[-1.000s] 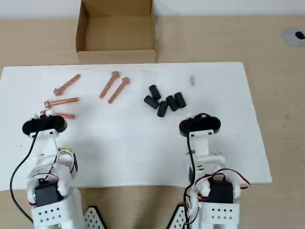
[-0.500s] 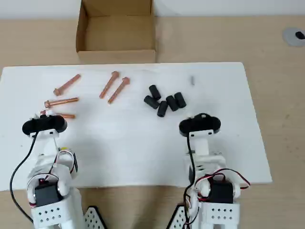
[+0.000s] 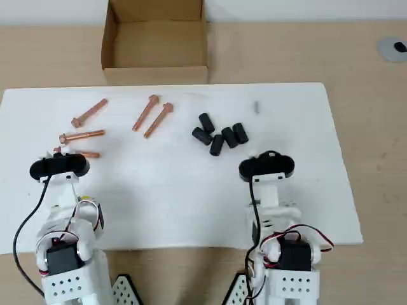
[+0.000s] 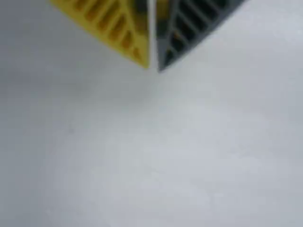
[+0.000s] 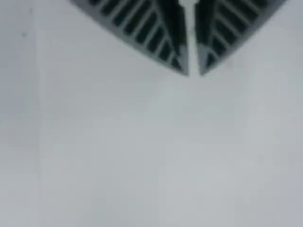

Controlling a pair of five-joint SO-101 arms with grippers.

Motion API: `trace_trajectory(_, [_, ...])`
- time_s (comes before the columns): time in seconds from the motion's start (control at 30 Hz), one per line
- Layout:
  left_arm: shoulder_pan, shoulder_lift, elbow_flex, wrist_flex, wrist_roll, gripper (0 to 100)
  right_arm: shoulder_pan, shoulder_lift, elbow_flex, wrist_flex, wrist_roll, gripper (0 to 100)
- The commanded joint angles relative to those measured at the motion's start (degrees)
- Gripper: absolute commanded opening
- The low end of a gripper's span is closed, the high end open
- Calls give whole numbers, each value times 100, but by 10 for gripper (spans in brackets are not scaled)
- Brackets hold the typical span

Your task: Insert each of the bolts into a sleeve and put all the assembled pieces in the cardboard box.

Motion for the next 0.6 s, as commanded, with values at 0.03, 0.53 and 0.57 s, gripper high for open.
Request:
trace_trajectory(0.03, [-79,-22,-18,-88,-26,10,31,-637,-4,-105,44,10])
trace_trajectory(0.53, [-35,-22,-18,-88,-26,10,-4,-637,-4,-114,44,10])
trace_trajectory(0.57, [-35,-22,-18,-88,-26,10,-75,-637,-4,-114,44,10])
